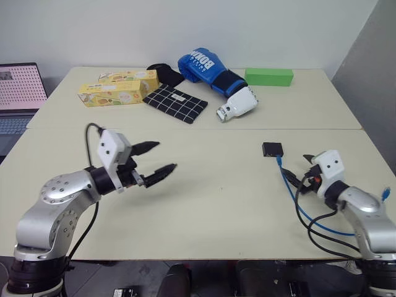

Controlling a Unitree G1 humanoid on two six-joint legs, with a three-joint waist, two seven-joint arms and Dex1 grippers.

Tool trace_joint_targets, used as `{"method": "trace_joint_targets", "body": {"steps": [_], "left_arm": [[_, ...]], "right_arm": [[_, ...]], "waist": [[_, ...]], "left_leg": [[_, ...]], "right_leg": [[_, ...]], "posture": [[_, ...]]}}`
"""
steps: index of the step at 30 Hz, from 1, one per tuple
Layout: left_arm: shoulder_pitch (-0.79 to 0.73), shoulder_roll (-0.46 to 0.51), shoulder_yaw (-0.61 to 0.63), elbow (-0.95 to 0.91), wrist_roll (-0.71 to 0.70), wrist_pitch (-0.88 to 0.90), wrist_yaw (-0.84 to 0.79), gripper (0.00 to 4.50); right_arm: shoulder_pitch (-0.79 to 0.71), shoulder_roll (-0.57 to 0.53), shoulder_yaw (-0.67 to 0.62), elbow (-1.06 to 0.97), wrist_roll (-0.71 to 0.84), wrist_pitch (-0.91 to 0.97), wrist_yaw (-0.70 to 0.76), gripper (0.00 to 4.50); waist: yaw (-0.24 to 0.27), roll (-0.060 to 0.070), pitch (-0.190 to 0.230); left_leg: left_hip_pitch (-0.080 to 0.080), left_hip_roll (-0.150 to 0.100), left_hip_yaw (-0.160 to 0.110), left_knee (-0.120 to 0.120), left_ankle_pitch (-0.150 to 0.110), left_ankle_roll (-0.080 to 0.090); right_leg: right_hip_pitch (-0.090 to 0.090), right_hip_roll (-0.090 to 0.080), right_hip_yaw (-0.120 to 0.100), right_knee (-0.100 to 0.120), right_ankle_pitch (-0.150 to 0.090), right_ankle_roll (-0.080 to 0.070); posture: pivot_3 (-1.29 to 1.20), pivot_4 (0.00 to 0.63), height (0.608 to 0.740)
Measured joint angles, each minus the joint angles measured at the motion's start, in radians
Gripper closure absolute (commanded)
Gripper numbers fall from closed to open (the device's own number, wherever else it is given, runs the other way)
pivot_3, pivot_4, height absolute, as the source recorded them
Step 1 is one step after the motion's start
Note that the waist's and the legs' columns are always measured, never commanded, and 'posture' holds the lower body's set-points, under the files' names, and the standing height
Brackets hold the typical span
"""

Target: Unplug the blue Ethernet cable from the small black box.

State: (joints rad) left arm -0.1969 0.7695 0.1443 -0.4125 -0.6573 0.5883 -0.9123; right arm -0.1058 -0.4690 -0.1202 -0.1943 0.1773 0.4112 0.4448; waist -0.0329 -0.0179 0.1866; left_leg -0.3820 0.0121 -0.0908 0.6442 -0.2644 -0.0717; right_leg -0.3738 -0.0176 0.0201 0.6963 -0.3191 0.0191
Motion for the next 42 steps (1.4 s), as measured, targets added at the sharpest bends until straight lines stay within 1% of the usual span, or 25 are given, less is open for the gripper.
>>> {"method": "trace_joint_targets", "body": {"steps": [2, 5, 8, 9, 10, 11, 13, 14, 18, 19, 20, 21, 22, 23, 27, 31, 33, 36, 38, 40, 42], "left_arm": [[-0.020, 0.017, -0.039, -0.015, -0.015, 0.017, -0.055, 0.00], [-0.056, 0.020, -0.068, -0.006, -0.013, 0.017, -0.086, 0.00], [-0.077, 0.019, -0.079, -0.002, -0.007, 0.014, -0.102, 0.00], [-0.077, 0.018, -0.080, 0.004, -0.004, 0.013, -0.103, 0.00], [-0.077, 0.015, -0.082, 0.012, -0.001, 0.011, -0.103, 0.00], [-0.077, 0.012, -0.089, 0.020, 0.004, 0.009, -0.104, 0.00], [-0.077, 0.010, -0.101, 0.023, 0.012, 0.002, -0.107, 0.00], [-0.077, 0.010, -0.102, 0.023, 0.016, -0.006, -0.109, 0.00], [-0.077, 0.010, -0.102, 0.023, 0.021, -0.012, -0.117, 0.00], [-0.076, 0.010, -0.102, 0.023, 0.022, -0.012, -0.118, 0.00], [-0.075, 0.010, -0.102, 0.023, 0.024, -0.012, -0.118, 0.00], [-0.074, 0.010, -0.102, 0.024, 0.024, -0.012, -0.118, 0.00], [-0.072, 0.010, -0.102, 0.024, 0.025, -0.012, -0.117, 0.00], [-0.071, 0.009, -0.102, 0.024, 0.026, -0.012, -0.116, 0.00], [-0.066, 0.002, -0.102, 0.024, 0.036, -0.012, -0.111, 0.00], [-0.062, -0.003, -0.107, 0.033, 0.043, -0.009, -0.102, 0.00], [-0.062, -0.011, -0.109, 0.037, 0.039, 0.002, -0.101, 0.00], [-0.067, -0.034, -0.107, 0.070, -0.011, 0.066, -0.085, 0.00], [-0.070, -0.049, -0.098, 0.090, -0.057, 0.119, -0.079, 0.00], [-0.079, -0.050, -0.078, 0.102, -0.113, 0.172, -0.079, 0.00], [-0.094, -0.050, -0.051, 0.105, -0.171, 0.222, -0.078, 0.00]], "right_arm": [[-0.001, 0.060, 0.033, 0.001, -0.015, 0.032, -0.059, 0.10], [-0.023, 0.130, 0.043, 0.016, -0.049, 0.053, -0.149, 0.10], [-0.046, 0.163, 0.044, 0.046, -0.084, 0.054, -0.216, 0.10], [-0.050, 0.169, 0.046, 0.049, -0.090, 0.050, -0.231, 0.47], [-0.059, 0.176, 0.048, 0.059, -0.099, 0.044, -0.241, 0.53], [-0.070, 0.184, 0.053, 0.074, -0.109, 0.036, -0.254, 0.84], [-0.081, 0.202, 0.060, 0.088, -0.119, 0.028, -0.274, 1.23], [-0.087, 0.209, 0.063, 0.095, -0.120, 0.026, -0.280, 1.52], [-0.109, 0.213, 0.064, 0.119, -0.120, 0.027, -0.294, 2.35], [-0.111, 0.212, 0.064, 0.122, -0.121, 0.027, -0.295, 2.50], [-0.112, 0.209, 0.064, 0.123, -0.122, 0.029, -0.295, 2.89], [-0.113, 0.207, 0.065, 0.124, -0.124, 0.030, -0.295, 3.14], [-0.114, 0.204, 0.065, 0.125, -0.127, 0.031, -0.295, 3.18], [-0.116, 0.202, 0.065, 0.127, -0.128, 0.032, -0.294, 3.63], [-0.122, 0.159, 0.068, 0.130, -0.130, 0.048, -0.270, 4.33], [-0.142, 0.071, 0.102, 0.129, -0.153, 0.056, -0.201, 4.33], [-0.148, 0.011, 0.153, 0.117, -0.172, 0.021, -0.130, 4.34], [-0.182, -0.093, 0.263, 0.106, -0.236, -0.164, 0.006, 4.34], [-0.223, -0.150, 0.323, 0.107, -0.284, -0.333, 0.075, 4.34], [-0.267, -0.189, 0.367, 0.116, -0.318, -0.489, 0.132, 4.34], [-0.320, -0.196, 0.403, 0.146, -0.322, -0.635, 0.195, 4.34]], "waist": [[0.000, 0.001, 0.001], [0.001, 0.001, 0.001], [0.001, 0.001, 0.001], [0.001, 0.001, 0.001], [0.001, 0.001, 0.001], [0.000, 0.001, 0.001], [0.000, 0.001, 0.001], [0.000, 0.001, 0.001], [0.000, 0.001, 0.001], [0.000, 0.001, 0.001], [0.001, 0.001, 0.001], [0.001, 0.001, 0.001], [0.002, 0.001, 0.001], [0.002, 0.001, 0.001], [0.002, 0.001, 0.001], [0.001, 0.001, 0.001], [0.000, 0.001, 0.001], [-0.005, 0.002, 0.001], [-0.008, 0.002, 0.001], [-0.008, 0.001, 0.002], [-0.008, 0.001, 0.002]], "left_leg": [[0.000, -0.001, 0.001, 0.000, 0.000, 0.000], [0.000, -0.001, 0.001, 0.000, 0.000, 0.000], [0.000, -0.001, 0.001, 0.000, 0.000, 0.000], [0.000, -0.001, 0.001, 0.000, 0.000, 0.000], [0.000, -0.001, 0.001, 0.000, 0.000, 0.000], [0.000, -0.001, 0.001, 0.000, 0.000, 0.000], [0.000, -0.001, 0.001, 0.000, 0.000, 0.000], [0.000, -0.001, 0.001, 0.000, 0.000, 0.000], [0.000, -0.001, 0.001, 0.000, 0.000, 0.000], [0.000, -0.001, 0.001, 0.000, 0.000, 0.000], [0.000, -0.001, 0.001, 0.000, 0.000, 0.000], [0.000, -0.001, 0.001, 0.000, 0.000, 0.000], [0.000, -0.001, 0.001, 0.000, 0.000, 0.000], [0.000, -0.001, 0.001, 0.000, 0.000, 0.000], [0.000, -0.001, 0.001, 0.000, 0.000, 0.000], [0.000, -0.001, 0.001, 0.000, 0.000, 0.000], [0.000, -0.001, 0.002, 0.000, 0.000, 0.000], [0.000, 0.000, 0.003, 0.000, 0.000, 0.001], [0.000, 0.000, 0.002, 0.000, 0.000, 0.001], [0.000, 0.000, 0.002, 0.000, 0.000, 0.000], [0.000, 0.000, 0.001, 0.000, 0.000, 0.000]], "right_leg": [[0.000, 0.002, 0.001, 0.000, 0.000, 0.000], [0.000, 0.003, 0.001, 0.000, 0.000, 0.000], [-0.001, 0.003, 0.001, 0.000, 0.000, 0.000], [-0.001, 0.003, 0.001, 0.000, 0.000, 0.000], [-0.001, 0.003, 0.001, 0.000, 0.000, 0.000], [-0.001, 0.003, 0.001, 0.000, 0.000, 0.000], [-0.001, 0.003, 0.001, 0.000, 0.000, 0.000], [-0.001, 0.003, 0.001, 0.000, 0.000, 0.000], [0.000, 0.003, 0.001, 0.000, 0.000, 0.000], [0.000, 0.003, 0.001, 0.000, 0.000, 0.000], [0.000, 0.003, 0.001, 0.000, 0.000, 0.000], [0.000, 0.003, 0.001, 0.000, 0.000, 0.000], [0.000, 0.003, 0.001, 0.000, 0.000, 0.000], [0.000, 0.003, 0.001, 0.000, 0.000, 0.000], [0.000, 0.003, 0.001, 0.000, 0.000, 0.000], [-0.001, 0.003, 0.001, 0.000, 0.000, 0.000], [-0.001, 0.003, 0.001, 0.000, 0.000, 0.000], [-0.002, 0.003, 0.002, 0.000, 0.000, 0.000], [-0.002, 0.004, 0.001, 0.000, 0.000, 0.000], [-0.001, 0.004, 0.001, 0.000, 0.000, 0.000], [-0.001, 0.004, 0.001, 0.000, 0.000, 0.000]], "posture": [[0.00, 0.150, 0.740], [0.00, 0.150, 0.740], [0.00, 0.150, 0.740], [0.00, 0.150, 0.740], [0.00, 0.150, 0.740], [0.00, 0.150, 0.740], [0.00, 0.150, 0.740], [0.00, 0.150, 0.740], [0.00, 0.150, 0.740], [0.00, 0.150, 0.740], [0.00, 0.150, 0.740], [0.00, 0.150, 0.740], [0.00, 0.150, 0.740], [0.00, 0.150, 0.740], [0.00, 0.150, 0.740], [0.00, 0.150, 0.740], [0.00, 0.150, 0.740], [0.00, 0.150, 0.740], [0.00, 0.150, 0.740], [0.00, 0.150, 0.740], [0.00, 0.150, 0.740]]}}
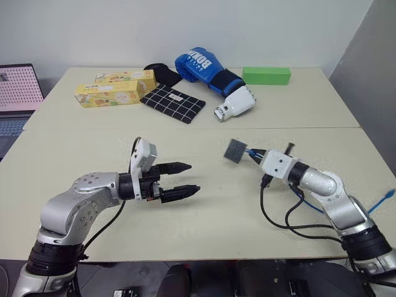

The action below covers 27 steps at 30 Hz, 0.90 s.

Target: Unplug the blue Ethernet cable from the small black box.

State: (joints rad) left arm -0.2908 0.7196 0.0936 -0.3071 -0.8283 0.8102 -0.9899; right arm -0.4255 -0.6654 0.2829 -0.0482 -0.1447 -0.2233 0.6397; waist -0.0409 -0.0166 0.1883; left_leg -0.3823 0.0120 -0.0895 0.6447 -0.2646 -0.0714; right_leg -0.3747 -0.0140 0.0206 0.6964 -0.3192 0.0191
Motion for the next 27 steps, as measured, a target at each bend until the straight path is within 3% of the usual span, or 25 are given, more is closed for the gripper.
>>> {"method": "trace_joint_targets", "body": {"steps": [6, 15, 18, 27], "left_arm": [[-0.036, -0.030, 0.054, 0.035, -0.108, 0.102, 0.067, 0.00], [-0.034, -0.065, 0.114, 0.040, -0.218, 0.165, 0.143, 0.00], [-0.034, -0.066, 0.120, 0.040, -0.239, 0.171, 0.151, 0.46], [-0.034, -0.065, 0.129, 0.045, -0.271, 0.202, 0.147, 2.47]], "right_arm": [[-0.138, 0.054, 0.058, 0.062, 0.049, -0.232, 0.140, 4.34], [-0.194, 0.123, 0.060, 0.072, 0.111, -0.264, 0.210, 4.34], [-0.194, 0.125, 0.058, 0.072, 0.112, -0.264, 0.215, 4.34], [-0.194, 0.126, 0.054, 0.069, 0.104, -0.267, 0.215, 4.34]], "waist": [[0.003, 0.000, 0.000], [0.009, 0.000, 0.000], [0.009, 0.000, 0.000], [0.009, 0.000, 0.000]], "left_leg": [[0.000, 0.001, -0.001, 0.001, 0.000, 0.000], [-0.001, 0.001, -0.004, 0.001, 0.000, -0.001], [-0.001, 0.001, -0.004, 0.001, 0.000, -0.001], [-0.001, 0.000, -0.004, 0.001, 0.000, -0.001]], "right_leg": [[0.001, -0.002, -0.001, 0.000, 0.000, 0.000], [0.001, -0.005, -0.002, 0.000, 0.000, 0.000], [0.001, -0.005, -0.002, 0.000, 0.000, 0.000], [0.001, -0.005, -0.002, 0.000, 0.000, 0.000]], "posture": [[0.00, 0.150, 0.740], [0.00, 0.150, 0.740], [0.00, 0.150, 0.740], [0.00, 0.150, 0.740]]}}
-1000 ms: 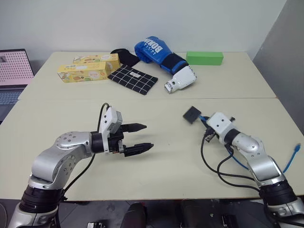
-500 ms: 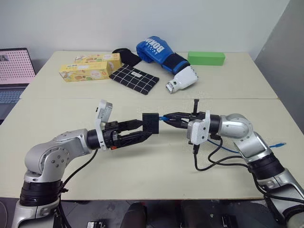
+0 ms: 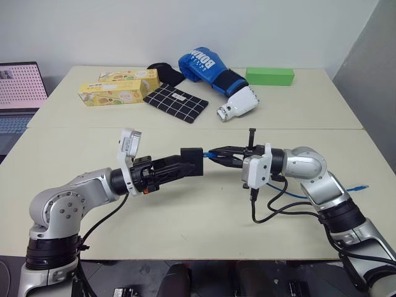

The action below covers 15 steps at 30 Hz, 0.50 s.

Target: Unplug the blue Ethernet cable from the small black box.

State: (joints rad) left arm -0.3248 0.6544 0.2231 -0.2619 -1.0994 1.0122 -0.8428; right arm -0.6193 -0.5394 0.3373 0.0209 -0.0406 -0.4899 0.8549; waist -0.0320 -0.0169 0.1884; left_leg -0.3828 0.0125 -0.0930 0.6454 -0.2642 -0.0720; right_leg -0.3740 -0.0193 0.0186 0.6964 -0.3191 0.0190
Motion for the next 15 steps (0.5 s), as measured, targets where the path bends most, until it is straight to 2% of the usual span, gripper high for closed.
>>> {"method": "trace_joint_targets", "body": {"steps": [5, 11, 13, 14, 15], "left_arm": [[0.000, 0.000, -0.001, 0.004, 0.002, 0.001, -0.004, 3.64], [0.000, 0.000, -0.001, 0.004, 0.005, 0.001, -0.019, 3.73], [0.000, 0.000, -0.001, 0.004, 0.008, 0.001, -0.021, 3.73], [0.000, 0.000, -0.001, 0.004, 0.008, 0.001, -0.021, 3.73], [0.000, 0.000, -0.004, 0.005, 0.011, 0.001, -0.023, 3.73]], "right_arm": [[0.000, 0.000, -0.001, -0.015, -0.018, -0.020, -0.005, 4.34], [0.000, -0.002, -0.004, -0.015, -0.027, -0.044, -0.008, 4.34], [0.000, -0.003, -0.004, -0.015, -0.028, -0.044, -0.007, 3.63], [0.000, -0.002, -0.003, -0.015, -0.027, -0.044, -0.005, 3.54], [0.000, -0.002, 0.000, -0.020, -0.023, -0.045, 0.004, 3.23]], "waist": [[0.000, 0.000, 0.000], [0.000, 0.000, 0.000], [0.000, 0.000, 0.000], [0.000, 0.000, 0.000], [0.000, 0.000, 0.000]], "left_leg": [[0.000, 0.000, 0.000, 0.000, 0.000, 0.000], [0.000, 0.000, 0.000, 0.000, 0.000, 0.000], [0.000, 0.000, 0.000, 0.000, 0.000, 0.000], [0.000, 0.000, 0.000, 0.000, 0.000, 0.000], [0.000, 0.000, 0.000, 0.000, 0.000, 0.000]], "right_leg": [[0.000, 0.000, 0.000, 0.000, 0.000, 0.000], [0.000, 0.000, 0.000, 0.000, 0.000, 0.000], [0.000, 0.000, 0.000, 0.000, 0.000, 0.000], [0.000, 0.000, 0.000, 0.000, 0.000, 0.000], [0.000, 0.000, 0.000, 0.000, 0.000, 0.000]], "posture": [[0.00, 0.150, 0.740], [0.00, 0.150, 0.740], [0.00, 0.150, 0.740], [0.00, 0.150, 0.740], [0.00, 0.150, 0.740]]}}
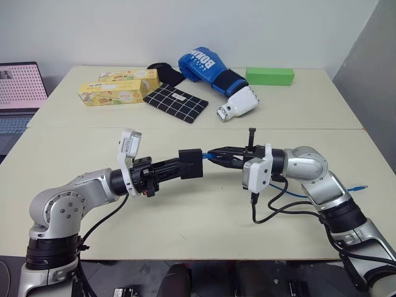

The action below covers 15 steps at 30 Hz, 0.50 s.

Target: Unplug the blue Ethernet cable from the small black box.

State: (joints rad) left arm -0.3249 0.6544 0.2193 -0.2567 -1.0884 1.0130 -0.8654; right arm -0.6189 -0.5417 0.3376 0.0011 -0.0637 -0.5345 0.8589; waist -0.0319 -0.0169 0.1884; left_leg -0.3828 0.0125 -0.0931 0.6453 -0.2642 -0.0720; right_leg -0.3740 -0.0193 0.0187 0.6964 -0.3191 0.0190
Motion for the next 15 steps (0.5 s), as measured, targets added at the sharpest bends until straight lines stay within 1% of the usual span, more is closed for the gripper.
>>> {"method": "trace_joint_targets", "body": {"steps": [3, 4, 5, 7, 8, 11, 13, 15], "left_arm": [[0.000, 0.000, -0.013, 0.013, 0.012, -0.001, -0.009, 3.73], [0.000, 0.000, -0.018, 0.018, 0.016, -0.002, -0.015, 3.73], [0.000, 0.001, -0.020, 0.020, 0.023, -0.004, -0.022, 3.73], [-0.002, 0.007, -0.029, 0.022, 0.042, -0.021, -0.042, 3.73], [-0.005, 0.010, -0.037, 0.025, 0.052, -0.028, -0.053, 3.73], [-0.014, 0.030, -0.081, 0.044, 0.114, -0.074, -0.117, 3.73], [-0.027, 0.029, -0.102, 0.058, 0.136, -0.107, -0.156, 3.73], [-0.034, 0.014, -0.103, 0.072, 0.153, -0.155, -0.198, 3.73]], "right_arm": [[0.001, -0.011, 0.001, -0.015, 0.012, 0.004, 0.034, 2.45], [0.003, -0.020, 0.001, -0.027, 0.022, 0.011, 0.046, 2.27], [0.005, -0.030, 0.001, -0.042, 0.040, 0.028, 0.062, 1.99], [0.021, -0.059, 0.000, -0.091, 0.099, 0.097, 0.105, 1.61], [0.031, -0.073, -0.002, -0.123, 0.139, 0.154, 0.124, 1.58], [0.066, -0.118, -0.021, -0.281, 0.377, 0.514, 0.144, 1.58], [0.066, -0.127, -0.063, -0.341, 0.529, 0.720, 0.129, 1.58], [0.064, -0.113, -0.105, -0.370, 0.678, 0.923, 0.079, 1.58]], "waist": [[0.000, 0.000, 0.000], [0.000, 0.000, 0.000], [0.000, 0.000, 0.000], [0.001, 0.000, 0.000], [0.001, 0.000, 0.000], [0.002, 0.000, 0.000], [0.002, 0.000, 0.000], [0.002, 0.000, 0.000]], "left_leg": [[0.000, 0.000, 0.000, 0.000, 0.000, 0.000], [0.000, 0.000, 0.000, 0.000, 0.000, 0.000], [0.000, 0.000, 0.000, 0.000, 0.000, 0.000], [0.000, 0.000, -0.001, 0.000, 0.000, 0.000], [0.000, 0.000, -0.001, 0.000, 0.000, 0.000], [-0.001, 0.001, -0.004, 0.000, 0.000, 0.000], [-0.001, 0.001, -0.005, 0.000, 0.000, 0.000], [-0.001, 0.001, -0.005, 0.000, 0.000, 0.000]], "right_leg": [[0.000, 0.000, 0.000, 0.000, 0.000, 0.000], [0.000, 0.000, 0.000, 0.000, 0.000, 0.000], [0.000, 0.000, 0.000, 0.000, 0.000, 0.000], [0.000, 0.000, 0.000, 0.000, 0.000, 0.000], [0.000, 0.000, 0.000, 0.000, 0.000, 0.000], [0.000, -0.001, 0.000, 0.000, 0.000, 0.000], [0.001, -0.001, 0.000, 0.000, 0.000, 0.000], [0.001, -0.001, -0.001, 0.000, 0.000, 0.000]], "posture": [[0.00, 0.150, 0.740], [0.00, 0.150, 0.740], [0.00, 0.150, 0.740], [0.00, 0.150, 0.740], [0.00, 0.150, 0.740], [0.00, 0.150, 0.740], [0.00, 0.150, 0.740], [0.00, 0.150, 0.740]]}}
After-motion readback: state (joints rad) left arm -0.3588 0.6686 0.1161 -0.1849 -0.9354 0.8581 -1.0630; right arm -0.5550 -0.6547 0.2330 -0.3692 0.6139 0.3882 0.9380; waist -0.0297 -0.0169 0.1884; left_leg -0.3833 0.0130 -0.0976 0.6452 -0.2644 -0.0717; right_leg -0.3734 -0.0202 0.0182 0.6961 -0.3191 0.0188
